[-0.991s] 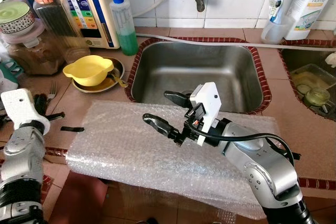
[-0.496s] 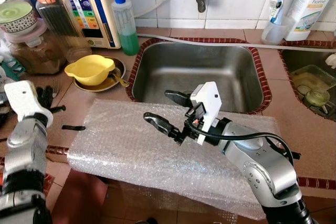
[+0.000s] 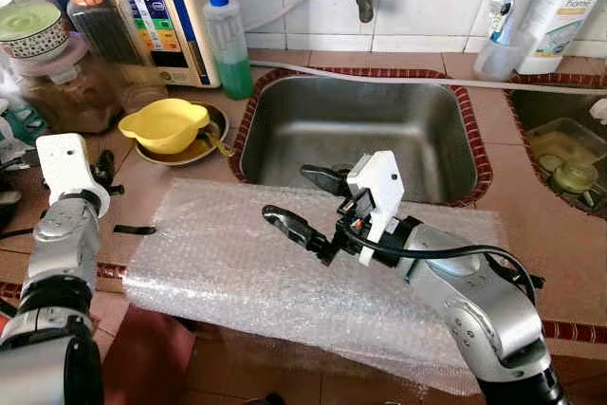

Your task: Kitchen organization

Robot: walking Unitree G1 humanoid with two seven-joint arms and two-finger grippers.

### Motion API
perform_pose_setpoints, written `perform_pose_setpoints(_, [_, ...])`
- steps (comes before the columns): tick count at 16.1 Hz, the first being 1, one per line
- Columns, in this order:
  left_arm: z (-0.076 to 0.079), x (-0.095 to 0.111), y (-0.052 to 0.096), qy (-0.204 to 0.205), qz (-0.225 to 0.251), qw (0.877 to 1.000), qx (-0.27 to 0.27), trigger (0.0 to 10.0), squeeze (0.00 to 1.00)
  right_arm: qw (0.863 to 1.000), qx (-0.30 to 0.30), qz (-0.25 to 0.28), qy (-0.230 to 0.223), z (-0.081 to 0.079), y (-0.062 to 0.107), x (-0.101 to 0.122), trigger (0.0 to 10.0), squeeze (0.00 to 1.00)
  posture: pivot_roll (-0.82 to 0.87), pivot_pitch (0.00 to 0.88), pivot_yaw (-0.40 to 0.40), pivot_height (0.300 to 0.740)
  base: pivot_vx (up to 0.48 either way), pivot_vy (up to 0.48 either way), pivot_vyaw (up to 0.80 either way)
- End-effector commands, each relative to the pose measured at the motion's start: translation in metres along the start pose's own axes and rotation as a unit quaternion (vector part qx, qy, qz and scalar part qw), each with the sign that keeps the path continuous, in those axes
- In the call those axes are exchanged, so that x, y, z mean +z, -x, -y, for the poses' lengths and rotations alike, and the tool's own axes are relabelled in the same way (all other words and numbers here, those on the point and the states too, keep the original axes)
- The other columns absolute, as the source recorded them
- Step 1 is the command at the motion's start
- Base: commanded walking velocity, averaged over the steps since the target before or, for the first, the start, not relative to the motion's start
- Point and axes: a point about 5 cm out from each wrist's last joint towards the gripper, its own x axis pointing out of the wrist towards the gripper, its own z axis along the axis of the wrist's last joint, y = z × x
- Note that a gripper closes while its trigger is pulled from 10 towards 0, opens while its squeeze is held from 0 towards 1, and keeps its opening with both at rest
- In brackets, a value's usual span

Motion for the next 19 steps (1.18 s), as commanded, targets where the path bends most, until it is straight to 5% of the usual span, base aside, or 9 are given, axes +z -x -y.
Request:
perform_pose_setpoints(1, [-0.008,0.003,-0.001,-0.015,0.001,1.0,0.018,10.0,1.0,1.0,0.003,0.005,0.002,-0.003,0.002,0.003,10.0,0.38,-0.26,0.157,0.125,0.74,0.0,0.0,0.0])
perform_pose_setpoints(7, [-0.023,-0.002,-0.002,-0.052,-0.026,0.996,0.073,10.0,1.0,1.0,-0.004,0.004,-0.001,-0.005,0.004,0.002,10.0,0.38,-0.27,0.161,0.133,0.74,0.0,0.0,0.0])
perform_pose_setpoints(12, [-0.028,-0.017,0.0,-0.037,-0.082,0.992,0.086,10.0,1.0,1.0,-0.003,0.004,-0.001,-0.005,0.003,0.003,10.0,0.38,-0.26,0.16,0.129,0.74,0.0,0.0,0.0])
perform_pose_setpoints(14, [-0.024,-0.025,0.001,0.002,-0.112,0.991,0.071,10.0,0.98,1.0,-0.002,0.003,-0.001,-0.005,0.003,0.003,10.0,0.38,-0.26,0.157,0.128,0.74,0.0,0.0,0.0])
perform_pose_setpoints(15, [-0.023,-0.027,0.002,0.004,-0.118,0.991,0.063,10.0,0.64,1.0,-0.002,0.002,0.0,-0.004,0.003,0.003,10.0,0.38,-0.26,0.156,0.127,0.74,0.0,0.0,0.0])
perform_pose_setpoints(16, [-0.021,-0.03,0.002,0.005,-0.128,0.99,0.058,10.0,0.0,1.0,-0.002,0.002,-0.001,-0.004,0.003,0.003,10.0,0.38,-0.26,0.156,0.127,0.74,0.0,0.0,0.0])
perform_pose_setpoints(19, [-0.017,-0.035,0.003,0.028,-0.151,0.987,0.036,10.0,0.0,1.0,-0.002,0.001,0.0,-0.004,0.003,0.003,10.0,0.38,-0.26,0.155,0.125,0.74,0.0,0.0,0.0])
